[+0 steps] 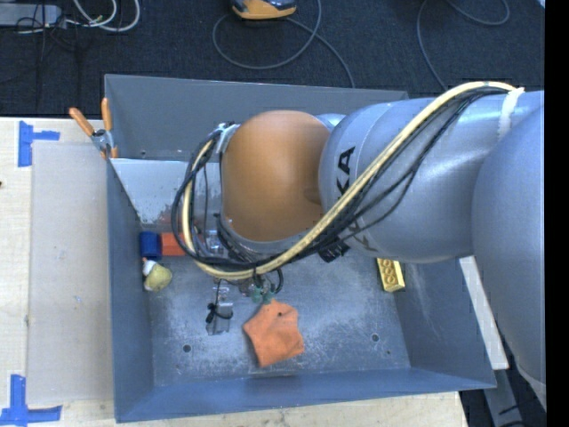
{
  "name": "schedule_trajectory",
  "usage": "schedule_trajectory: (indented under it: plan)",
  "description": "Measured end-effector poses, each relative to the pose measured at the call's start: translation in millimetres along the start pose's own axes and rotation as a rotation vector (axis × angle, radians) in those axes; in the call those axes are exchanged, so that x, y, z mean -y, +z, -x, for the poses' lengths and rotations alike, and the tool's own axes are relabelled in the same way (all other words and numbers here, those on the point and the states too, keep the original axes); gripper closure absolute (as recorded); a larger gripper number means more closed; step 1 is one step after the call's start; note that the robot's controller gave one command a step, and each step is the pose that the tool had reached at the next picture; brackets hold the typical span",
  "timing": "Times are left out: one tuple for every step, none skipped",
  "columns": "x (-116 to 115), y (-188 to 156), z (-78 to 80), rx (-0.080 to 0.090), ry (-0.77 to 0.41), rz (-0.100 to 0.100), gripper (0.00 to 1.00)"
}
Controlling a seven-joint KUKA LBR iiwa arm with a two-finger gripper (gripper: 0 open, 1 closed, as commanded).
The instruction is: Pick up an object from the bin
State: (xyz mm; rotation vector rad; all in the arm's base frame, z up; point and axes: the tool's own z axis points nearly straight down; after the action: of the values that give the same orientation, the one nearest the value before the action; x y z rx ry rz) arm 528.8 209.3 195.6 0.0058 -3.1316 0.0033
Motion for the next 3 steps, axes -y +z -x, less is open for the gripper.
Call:
schedule_trajectory:
  plan:
    - [1.1,-4.6,1.8,0.007,0.004,0.002,0.00]
    - [26.0,34.2,9.0,0.007,0.078,0.003,0.00]
    - [55.0,42.9,-7.9,-0.002,0.025,-0.001,0.00]
